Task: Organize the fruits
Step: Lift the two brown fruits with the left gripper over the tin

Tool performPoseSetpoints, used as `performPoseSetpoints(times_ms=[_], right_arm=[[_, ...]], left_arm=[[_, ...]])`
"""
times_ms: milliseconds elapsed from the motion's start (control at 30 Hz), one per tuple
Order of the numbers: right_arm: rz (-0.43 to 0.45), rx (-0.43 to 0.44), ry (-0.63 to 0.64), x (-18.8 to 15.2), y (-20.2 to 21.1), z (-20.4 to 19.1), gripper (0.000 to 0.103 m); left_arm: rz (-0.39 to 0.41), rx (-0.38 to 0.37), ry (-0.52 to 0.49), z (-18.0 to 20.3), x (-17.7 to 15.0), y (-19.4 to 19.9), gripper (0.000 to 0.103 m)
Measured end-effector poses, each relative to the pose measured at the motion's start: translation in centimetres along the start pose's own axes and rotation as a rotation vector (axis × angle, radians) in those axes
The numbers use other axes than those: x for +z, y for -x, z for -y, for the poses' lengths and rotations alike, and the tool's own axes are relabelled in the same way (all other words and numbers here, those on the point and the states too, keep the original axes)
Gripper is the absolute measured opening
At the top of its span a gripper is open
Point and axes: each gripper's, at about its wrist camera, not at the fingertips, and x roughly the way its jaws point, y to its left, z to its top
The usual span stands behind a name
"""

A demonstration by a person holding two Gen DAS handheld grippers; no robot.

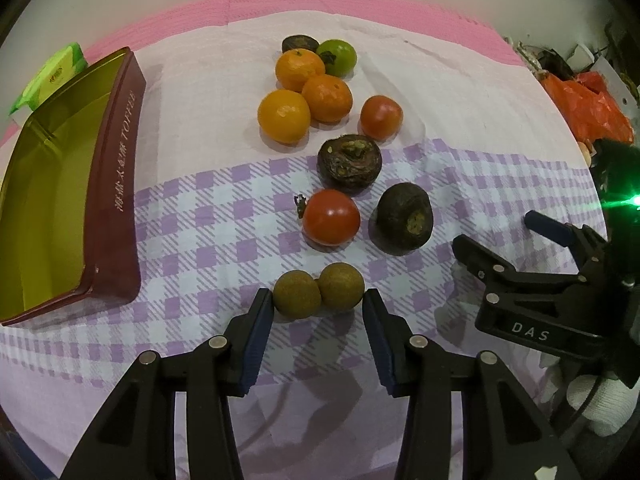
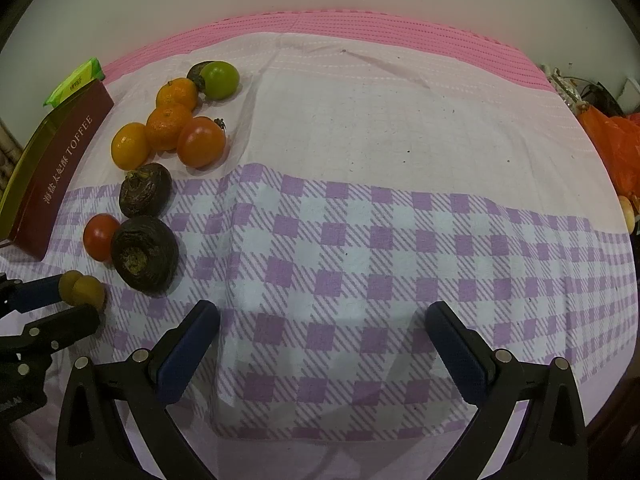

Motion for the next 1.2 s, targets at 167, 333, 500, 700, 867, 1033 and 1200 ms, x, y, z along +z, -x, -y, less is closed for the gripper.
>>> performPoseSetpoints(times_ms=[167,333,500,700,867,1033,1200], right_arm=[[0.001,0.000,0.000,0.0,0.0,0.0,0.103],[0.001,-0.001,0.001,0.0,0.1,0.0,0.103],[0.001,-0.002,0.001,-0.1,0.1,0.0,0.103],[0.002,-0.002,0.000,-0.1,0.1,0.0,0.103],[0.003,-0.003,0.001,-0.2,0.2,0.0,0.103],[0.004,-0.004,-0.001,-0.2,0.2,0.0,0.103],[0.008,-0.006,-0.006,0.0,0.1,0.1,0.103]], left_arm=[[0.017,-0.009,0.016,-1.0,-0.1,1.2,0.042],[0.064,-0.002,0.037,-2.3,0.7,3.1,0.042],[0.128,0.059,0.067,-4.8,1.9,5.3,0.042],[0.164,0.159,0.131,-9.7,3.0,6.6,0.042],[0.152,0.227,0.194,-14.3,3.1,6.5,0.042],[0.128,0.291,0.237,-17.8,2.9,5.7,0.042],[0.078,0.303,0.276,-19.6,2.0,4.5,0.042]])
